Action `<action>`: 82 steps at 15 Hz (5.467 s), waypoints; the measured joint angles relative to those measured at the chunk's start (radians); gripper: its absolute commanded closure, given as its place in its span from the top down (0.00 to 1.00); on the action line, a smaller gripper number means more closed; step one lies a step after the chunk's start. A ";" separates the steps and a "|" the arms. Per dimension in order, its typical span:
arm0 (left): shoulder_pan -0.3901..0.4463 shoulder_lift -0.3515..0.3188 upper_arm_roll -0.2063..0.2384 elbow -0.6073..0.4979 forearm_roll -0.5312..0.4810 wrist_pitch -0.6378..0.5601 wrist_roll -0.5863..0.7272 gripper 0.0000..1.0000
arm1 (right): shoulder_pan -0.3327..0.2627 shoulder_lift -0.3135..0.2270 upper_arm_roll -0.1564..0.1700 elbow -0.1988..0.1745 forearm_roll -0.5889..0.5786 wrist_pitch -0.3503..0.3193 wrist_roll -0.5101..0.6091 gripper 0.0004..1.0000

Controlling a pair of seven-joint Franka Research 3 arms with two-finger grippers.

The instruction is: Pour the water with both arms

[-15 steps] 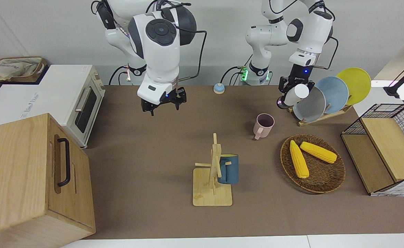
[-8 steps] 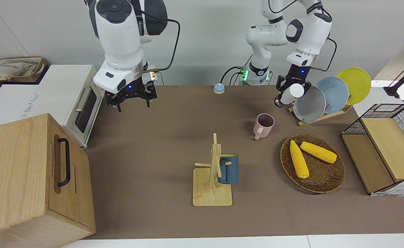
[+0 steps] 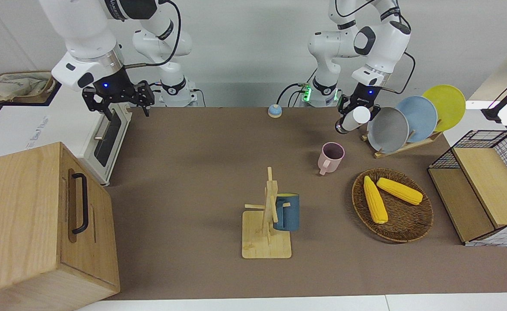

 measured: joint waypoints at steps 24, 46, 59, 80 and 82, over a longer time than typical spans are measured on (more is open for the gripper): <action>-0.048 0.174 -0.022 0.130 0.018 -0.180 0.000 0.00 | -0.037 -0.168 0.008 -0.248 0.003 0.046 0.000 0.99; -0.048 0.282 -0.041 0.243 0.118 -0.322 -0.079 0.00 | -0.036 -0.168 0.015 -0.248 0.003 0.046 0.000 0.99; -0.047 0.282 -0.064 0.249 0.145 -0.356 -0.124 0.00 | -0.036 -0.169 0.015 -0.248 0.003 0.046 0.000 0.99; -0.045 0.282 -0.060 0.254 0.147 -0.370 -0.127 0.00 | -0.036 -0.169 0.015 -0.248 0.003 0.046 0.000 0.99; -0.045 0.282 -0.059 0.254 0.147 -0.370 -0.127 0.00 | -0.036 -0.169 0.015 -0.248 0.003 0.046 0.000 0.99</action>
